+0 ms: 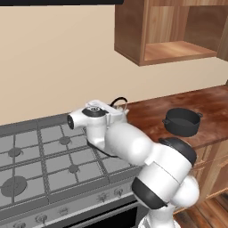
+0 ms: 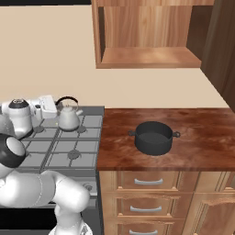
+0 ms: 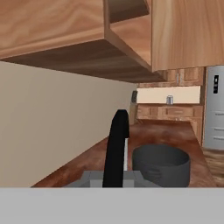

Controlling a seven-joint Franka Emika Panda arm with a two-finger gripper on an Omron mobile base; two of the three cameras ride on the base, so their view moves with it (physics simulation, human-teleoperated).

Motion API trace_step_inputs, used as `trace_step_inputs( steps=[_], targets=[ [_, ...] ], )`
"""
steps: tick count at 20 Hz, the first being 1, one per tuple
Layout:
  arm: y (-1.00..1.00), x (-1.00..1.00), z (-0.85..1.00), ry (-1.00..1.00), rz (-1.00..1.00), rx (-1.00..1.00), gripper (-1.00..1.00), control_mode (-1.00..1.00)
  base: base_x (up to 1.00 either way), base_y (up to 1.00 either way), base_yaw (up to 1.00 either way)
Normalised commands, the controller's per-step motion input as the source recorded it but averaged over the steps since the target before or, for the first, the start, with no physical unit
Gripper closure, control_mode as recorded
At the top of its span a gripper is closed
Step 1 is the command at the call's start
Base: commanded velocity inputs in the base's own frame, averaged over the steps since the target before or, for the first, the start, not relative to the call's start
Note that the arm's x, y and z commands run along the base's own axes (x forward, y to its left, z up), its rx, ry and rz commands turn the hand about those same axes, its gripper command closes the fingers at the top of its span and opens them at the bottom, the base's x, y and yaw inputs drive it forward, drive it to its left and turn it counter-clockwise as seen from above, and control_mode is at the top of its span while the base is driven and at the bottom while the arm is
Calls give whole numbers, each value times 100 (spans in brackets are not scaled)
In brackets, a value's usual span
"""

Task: Pick the kettle from the cabinet and place it on a stove burner. Then pick the pot from the counter and place it on another stove burner. Finally, turn both burners on.

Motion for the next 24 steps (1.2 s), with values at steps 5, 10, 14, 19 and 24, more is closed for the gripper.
trace_step_inputs(
  steps=[5, 10, 14, 19, 24],
  targets=[
    [0, 8, -19, 2, 0, 0, 100, -100, 0, 0, 0],
    [0, 23, -12, 0, -1, 0, 100, -100, 0, 0, 0],
    [0, 23, -12, 0, -2, 0, 100, -100, 0, 0, 0],
    [1, 20, -14, 0, -1, 0, 100, -100, 0, 0, 0],
    [5, 20, -16, 0, -1, 0, 100, -100, 0, 0, 0]
  ],
)
